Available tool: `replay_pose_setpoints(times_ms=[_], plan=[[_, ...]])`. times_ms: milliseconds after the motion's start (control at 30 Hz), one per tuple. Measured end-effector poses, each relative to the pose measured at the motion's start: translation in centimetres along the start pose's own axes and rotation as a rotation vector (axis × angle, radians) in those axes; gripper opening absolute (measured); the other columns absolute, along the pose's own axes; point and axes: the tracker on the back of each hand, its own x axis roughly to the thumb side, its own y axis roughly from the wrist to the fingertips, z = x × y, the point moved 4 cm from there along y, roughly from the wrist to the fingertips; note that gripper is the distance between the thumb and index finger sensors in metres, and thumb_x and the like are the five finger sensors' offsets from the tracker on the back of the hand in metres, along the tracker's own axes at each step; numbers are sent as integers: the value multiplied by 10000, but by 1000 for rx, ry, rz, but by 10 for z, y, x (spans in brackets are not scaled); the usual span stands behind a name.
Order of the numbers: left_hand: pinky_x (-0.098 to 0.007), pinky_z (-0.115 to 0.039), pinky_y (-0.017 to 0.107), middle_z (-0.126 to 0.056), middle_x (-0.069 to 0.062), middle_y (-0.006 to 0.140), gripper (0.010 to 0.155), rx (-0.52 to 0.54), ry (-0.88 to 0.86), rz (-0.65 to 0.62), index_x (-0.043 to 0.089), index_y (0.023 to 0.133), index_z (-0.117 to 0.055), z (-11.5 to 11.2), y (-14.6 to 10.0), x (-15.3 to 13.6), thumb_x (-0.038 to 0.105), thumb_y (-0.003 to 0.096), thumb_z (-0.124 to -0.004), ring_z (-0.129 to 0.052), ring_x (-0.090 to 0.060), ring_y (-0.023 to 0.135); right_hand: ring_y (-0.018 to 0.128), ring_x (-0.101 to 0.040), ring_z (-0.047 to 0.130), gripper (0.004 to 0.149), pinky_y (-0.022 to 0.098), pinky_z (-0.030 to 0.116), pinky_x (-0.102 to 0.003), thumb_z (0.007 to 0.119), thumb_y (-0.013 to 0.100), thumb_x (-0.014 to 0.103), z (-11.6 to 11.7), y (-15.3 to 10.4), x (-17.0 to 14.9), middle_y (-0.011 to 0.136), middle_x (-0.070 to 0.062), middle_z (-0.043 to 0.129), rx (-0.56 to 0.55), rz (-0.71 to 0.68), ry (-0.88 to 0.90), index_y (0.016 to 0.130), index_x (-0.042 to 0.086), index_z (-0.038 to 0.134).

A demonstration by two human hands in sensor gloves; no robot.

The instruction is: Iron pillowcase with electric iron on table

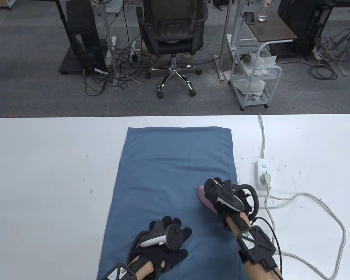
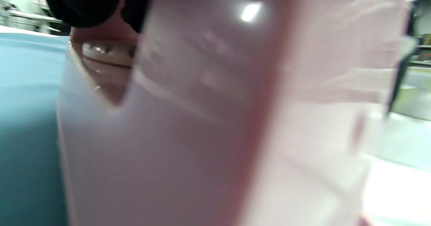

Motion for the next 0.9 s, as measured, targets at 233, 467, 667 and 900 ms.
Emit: replay_pose_setpoints(times_ms=[233,467,667,900], plan=[[-652,143,604,331,33,997,721,0,1,0,470,978,124,0,0,0,629,493,-386,339,-316,907,338,-122,961,652,424,894,-417,721,438,540,2,27,-12,471,70,932,48,115,68,955,146,680],[-652,145,604,333,34,996,721,-1,2,1,470,976,126,0,0,0,629,493,-386,341,-315,906,256,-87,965,644,359,923,-372,746,434,550,-23,-19,27,445,77,956,-20,-148,159,936,148,719],[-652,145,604,334,35,995,723,-1,2,1,468,976,129,0,0,0,630,492,-384,342,-315,905,265,-85,964,644,362,921,-369,743,435,554,-16,-51,62,451,80,955,4,-310,112,938,153,719],[-654,148,604,339,33,993,723,-3,8,3,468,973,134,0,0,0,631,490,-379,346,-316,904,267,-83,947,652,368,915,-366,741,444,556,-9,-17,59,445,82,938,-40,-228,114,951,146,710]])
